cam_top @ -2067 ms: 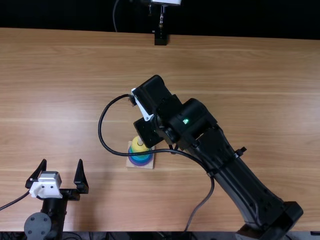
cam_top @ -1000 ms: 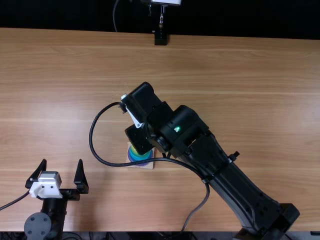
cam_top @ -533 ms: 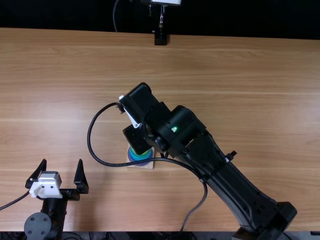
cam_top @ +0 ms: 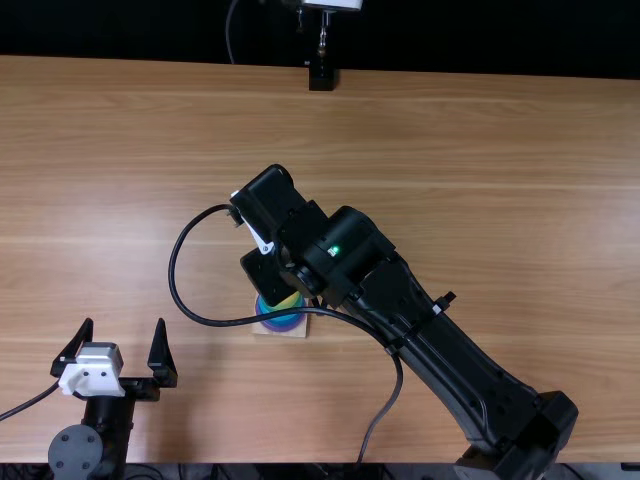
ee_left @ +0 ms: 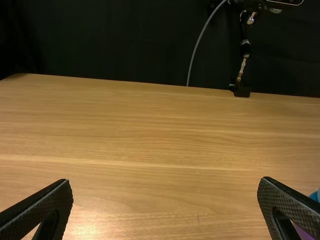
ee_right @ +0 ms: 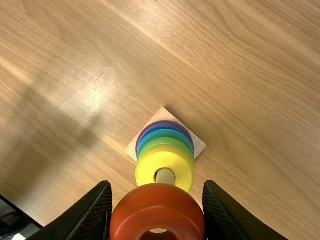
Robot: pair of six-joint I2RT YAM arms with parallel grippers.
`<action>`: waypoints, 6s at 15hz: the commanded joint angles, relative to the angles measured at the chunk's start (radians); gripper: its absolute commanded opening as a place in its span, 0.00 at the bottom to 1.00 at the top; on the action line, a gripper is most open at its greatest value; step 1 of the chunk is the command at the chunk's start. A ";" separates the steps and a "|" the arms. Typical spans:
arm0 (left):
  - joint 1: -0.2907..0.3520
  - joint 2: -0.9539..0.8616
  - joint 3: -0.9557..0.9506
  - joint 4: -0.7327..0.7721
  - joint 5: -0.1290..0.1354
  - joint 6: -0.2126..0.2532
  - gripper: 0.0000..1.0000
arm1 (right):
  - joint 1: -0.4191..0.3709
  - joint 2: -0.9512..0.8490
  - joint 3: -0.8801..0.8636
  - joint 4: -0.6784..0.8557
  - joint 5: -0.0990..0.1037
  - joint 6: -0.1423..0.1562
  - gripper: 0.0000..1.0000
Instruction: Build the Hanoi tower: stack the rings onto the peg from bottom to top in this color order: purple, dark blue, light blue, dark green, light green, yellow, orange.
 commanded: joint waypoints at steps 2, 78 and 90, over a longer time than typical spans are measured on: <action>0.006 -0.011 -0.026 -0.006 -0.010 0.011 1.00 | 0.009 0.005 -0.001 0.002 0.003 0.003 0.00; 0.006 -0.011 -0.026 -0.006 -0.010 0.013 1.00 | -0.725 -1.937 -2.000 1.225 0.084 -0.013 1.00; 0.006 -0.011 -0.026 -0.006 -0.010 0.011 1.00 | -0.724 -1.937 -2.003 1.168 0.081 -0.069 1.00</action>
